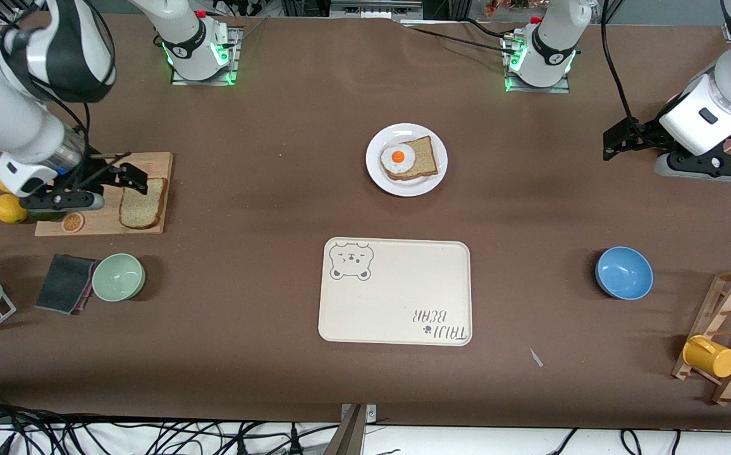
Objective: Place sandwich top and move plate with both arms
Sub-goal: 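Move the right gripper over the bread slice on the cutting board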
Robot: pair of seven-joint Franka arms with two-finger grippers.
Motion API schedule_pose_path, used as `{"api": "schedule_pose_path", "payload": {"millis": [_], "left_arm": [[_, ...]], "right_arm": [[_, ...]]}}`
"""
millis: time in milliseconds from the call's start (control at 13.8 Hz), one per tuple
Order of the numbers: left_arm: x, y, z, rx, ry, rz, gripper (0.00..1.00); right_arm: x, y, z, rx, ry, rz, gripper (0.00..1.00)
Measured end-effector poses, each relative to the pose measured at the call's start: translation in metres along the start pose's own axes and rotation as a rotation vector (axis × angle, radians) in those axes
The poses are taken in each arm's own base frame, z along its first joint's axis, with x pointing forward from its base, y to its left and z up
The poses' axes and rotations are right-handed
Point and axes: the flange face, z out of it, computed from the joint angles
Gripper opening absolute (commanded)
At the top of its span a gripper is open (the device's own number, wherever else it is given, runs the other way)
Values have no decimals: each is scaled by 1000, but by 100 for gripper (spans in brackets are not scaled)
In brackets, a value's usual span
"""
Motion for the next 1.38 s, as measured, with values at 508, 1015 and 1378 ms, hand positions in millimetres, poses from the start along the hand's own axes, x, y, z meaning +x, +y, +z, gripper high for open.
{"api": "schedule_pose_path", "payload": {"millis": [508,1015,1378], "left_arm": [[0,0,0,0,0,0,100],[0,0,0,0,0,0,100],[0,0,0,0,0,0,100]], "right_arm": [[4,14,88,-62,-113,40,100],[-15,18,164,-97,-153,98,95],[-19,20,181,-128,-180,105,88]]}}
